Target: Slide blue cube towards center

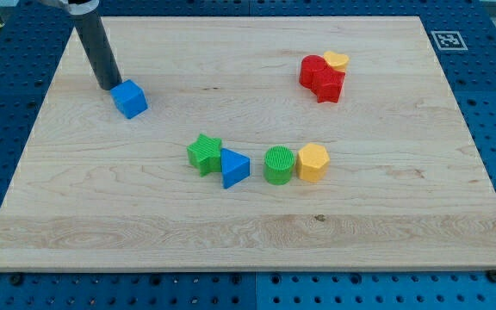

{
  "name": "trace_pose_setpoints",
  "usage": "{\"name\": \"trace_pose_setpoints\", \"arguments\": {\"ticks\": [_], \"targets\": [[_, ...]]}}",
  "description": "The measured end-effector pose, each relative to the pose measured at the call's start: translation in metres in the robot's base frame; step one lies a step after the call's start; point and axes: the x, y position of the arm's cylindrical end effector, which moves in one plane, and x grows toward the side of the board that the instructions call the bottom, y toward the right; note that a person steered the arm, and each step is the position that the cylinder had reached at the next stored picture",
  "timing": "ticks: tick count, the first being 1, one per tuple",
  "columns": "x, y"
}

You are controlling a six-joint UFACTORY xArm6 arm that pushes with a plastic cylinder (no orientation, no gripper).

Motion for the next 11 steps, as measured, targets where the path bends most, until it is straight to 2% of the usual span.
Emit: {"name": "trace_pose_setpoints", "arguments": {"ticks": [6,8,10,11], "targets": [[0.03,0.005],[0.048,0.026],[0.042,0.021],[0.044,0.048]]}}
